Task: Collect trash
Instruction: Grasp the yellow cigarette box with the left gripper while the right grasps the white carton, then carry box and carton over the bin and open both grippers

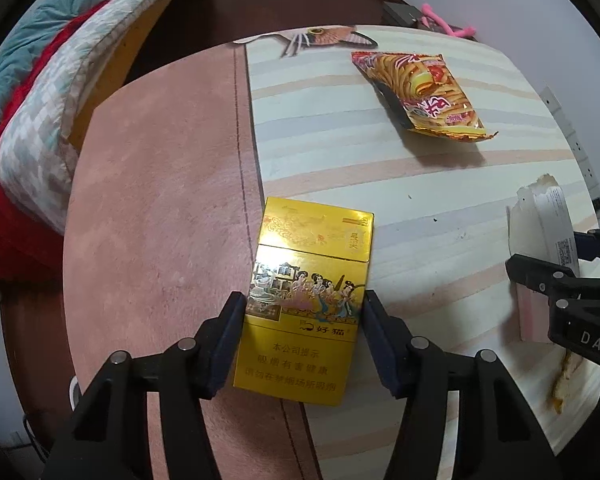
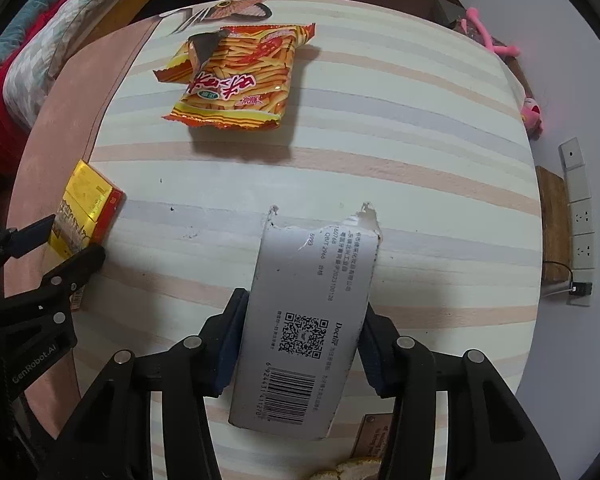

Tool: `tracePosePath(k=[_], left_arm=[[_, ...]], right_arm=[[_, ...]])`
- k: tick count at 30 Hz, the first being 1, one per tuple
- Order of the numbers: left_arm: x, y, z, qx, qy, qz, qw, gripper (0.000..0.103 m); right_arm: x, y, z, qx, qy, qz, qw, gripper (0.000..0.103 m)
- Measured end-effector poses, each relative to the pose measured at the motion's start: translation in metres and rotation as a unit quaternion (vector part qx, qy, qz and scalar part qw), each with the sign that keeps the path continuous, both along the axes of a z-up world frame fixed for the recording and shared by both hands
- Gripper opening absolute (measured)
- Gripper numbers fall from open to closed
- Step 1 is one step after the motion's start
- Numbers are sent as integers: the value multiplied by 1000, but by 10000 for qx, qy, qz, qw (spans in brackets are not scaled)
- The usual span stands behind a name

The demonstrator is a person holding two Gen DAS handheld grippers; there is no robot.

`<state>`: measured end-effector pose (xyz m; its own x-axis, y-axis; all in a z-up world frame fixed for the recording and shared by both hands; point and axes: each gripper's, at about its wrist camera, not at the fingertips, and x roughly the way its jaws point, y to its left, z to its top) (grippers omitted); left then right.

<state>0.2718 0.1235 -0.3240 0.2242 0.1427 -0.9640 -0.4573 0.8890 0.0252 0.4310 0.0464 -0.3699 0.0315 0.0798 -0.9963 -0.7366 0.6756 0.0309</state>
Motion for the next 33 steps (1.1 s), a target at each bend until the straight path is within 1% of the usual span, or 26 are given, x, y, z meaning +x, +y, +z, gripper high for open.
tracePosePath(k=[4,5,8,11,13,15,16,17,19,20,21,24,26,28,31,33], left_arm=[[-7,-1,9,24,-41,121,9999,55],[-11,6,11,12,-44,125,9999,55],[-9,9,9,79,-29,174,9998,55],[-16,8,20,85,-119,218,9997,55],[-24,6,36,184,-306,273,9990,55],[-32,5,53,238,-483,363,9979,55],[-41,5,68,242,-683,464,9963,54],[-47,5,77,255,-796,526,9951,54],[-71,4,108,342,-1155,736,9900,54],[-79,3,118,374,-1252,800,9882,54],[-94,2,134,421,-1408,902,9850,54],[-137,0,172,569,-1742,1113,9767,54],[-163,2,192,710,-1873,1233,9720,54],[-197,5,214,839,-2010,1415,9657,54],[-246,14,234,1003,-2084,1649,9588,54],[-280,24,241,1100,-2076,1831,9546,54]], right_arm=[[-5,0,2,-1,-40,-25,10000,52],[-6,0,4,-8,-55,-22,10000,52],[-10,-2,5,-27,-64,-46,10000,52],[-11,1,7,-41,-66,-68,9999,51],[6,-1,4,46,-92,-98,9999,51],[3,-4,14,254,-102,-128,9995,51],[-1,-5,19,324,-147,-102,9993,51],[-8,-6,28,428,-241,-52,9988,51],[-22,-10,47,641,-398,33,9971,51],[-29,-12,57,759,-442,68,9961,51],[-35,-12,65,845,-485,109,9952,51],[-65,-21,104,1277,-661,269,9892,51],[-87,-25,127,1565,-680,359,9847,51],[-110,-23,149,1812,-702,494,9797,51],[-147,-15,177,2132,-644,731,9721,51],[-171,-7,190,2278,-605,892,9677,51]])
